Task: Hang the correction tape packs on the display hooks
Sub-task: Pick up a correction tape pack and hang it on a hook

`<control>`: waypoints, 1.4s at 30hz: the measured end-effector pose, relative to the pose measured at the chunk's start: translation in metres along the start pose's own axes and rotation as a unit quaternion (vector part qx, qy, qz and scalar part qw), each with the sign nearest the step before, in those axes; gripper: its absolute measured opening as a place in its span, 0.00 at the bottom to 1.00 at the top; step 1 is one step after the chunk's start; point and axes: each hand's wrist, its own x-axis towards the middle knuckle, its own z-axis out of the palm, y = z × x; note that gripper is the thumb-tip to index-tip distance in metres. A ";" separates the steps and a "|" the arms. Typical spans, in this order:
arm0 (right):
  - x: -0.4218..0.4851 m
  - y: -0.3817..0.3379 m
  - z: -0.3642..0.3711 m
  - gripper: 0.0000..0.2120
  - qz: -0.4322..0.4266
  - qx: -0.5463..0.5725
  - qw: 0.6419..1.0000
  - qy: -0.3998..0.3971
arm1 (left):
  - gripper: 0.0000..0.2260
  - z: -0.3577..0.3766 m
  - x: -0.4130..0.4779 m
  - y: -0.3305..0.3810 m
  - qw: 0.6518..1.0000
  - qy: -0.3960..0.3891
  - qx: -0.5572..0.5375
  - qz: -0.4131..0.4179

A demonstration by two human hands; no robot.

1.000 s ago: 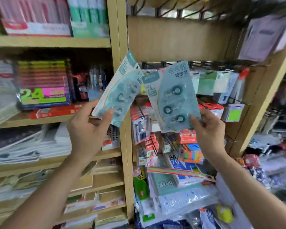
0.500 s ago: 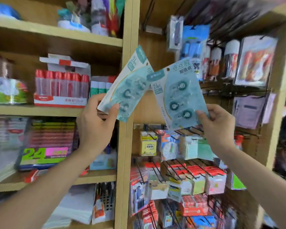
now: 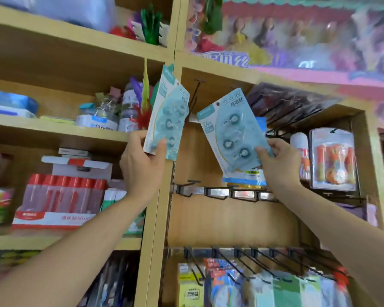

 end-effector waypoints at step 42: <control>0.113 0.001 0.096 0.05 0.030 0.080 0.995 -0.054 | 0.15 0.065 0.015 -0.046 0.994 0.081 -0.046 0.058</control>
